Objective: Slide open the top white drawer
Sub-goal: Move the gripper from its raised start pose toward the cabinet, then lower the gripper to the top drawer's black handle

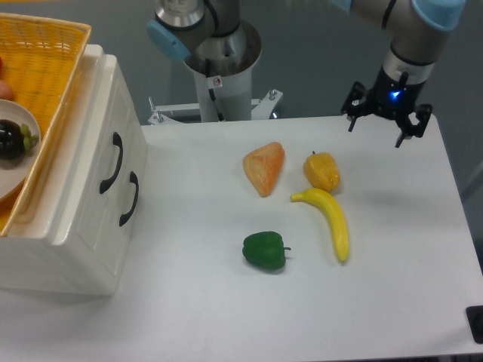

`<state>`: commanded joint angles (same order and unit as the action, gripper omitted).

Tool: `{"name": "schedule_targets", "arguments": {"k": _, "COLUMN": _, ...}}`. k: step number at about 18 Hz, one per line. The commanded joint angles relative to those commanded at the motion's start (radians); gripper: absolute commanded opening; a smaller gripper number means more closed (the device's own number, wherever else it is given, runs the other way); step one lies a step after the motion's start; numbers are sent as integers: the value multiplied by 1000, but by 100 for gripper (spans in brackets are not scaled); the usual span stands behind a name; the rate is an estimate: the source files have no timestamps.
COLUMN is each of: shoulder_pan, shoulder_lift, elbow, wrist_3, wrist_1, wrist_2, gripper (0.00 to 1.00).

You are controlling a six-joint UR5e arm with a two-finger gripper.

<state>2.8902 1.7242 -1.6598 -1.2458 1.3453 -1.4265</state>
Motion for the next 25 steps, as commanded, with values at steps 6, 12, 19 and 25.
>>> {"name": "schedule_targets", "arguments": {"k": 6, "shoulder_pan": -60, "shoulder_lift": 0, "elbow": 0, "wrist_3": 210, "wrist_1": 31, "wrist_2": 0, "gripper": 100}}
{"name": "schedule_targets", "arguments": {"k": 12, "shoulder_pan": -150, "shoulder_lift": -6, "elbow": -21, "wrist_3": 347, "wrist_1": 45, "wrist_2": -5, "gripper": 100}}
{"name": "schedule_targets", "arguments": {"k": 19, "shoulder_pan": -267, "shoulder_lift": -12, "elbow": -31, "wrist_3": 573, "wrist_1": 46, "wrist_2": -5, "gripper": 100}}
{"name": "schedule_targets", "arguments": {"k": 25, "shoulder_pan": -367, "shoulder_lift": -11, "elbow": -28, "wrist_3": 693, "wrist_1": 48, "wrist_2": -5, "gripper": 100}}
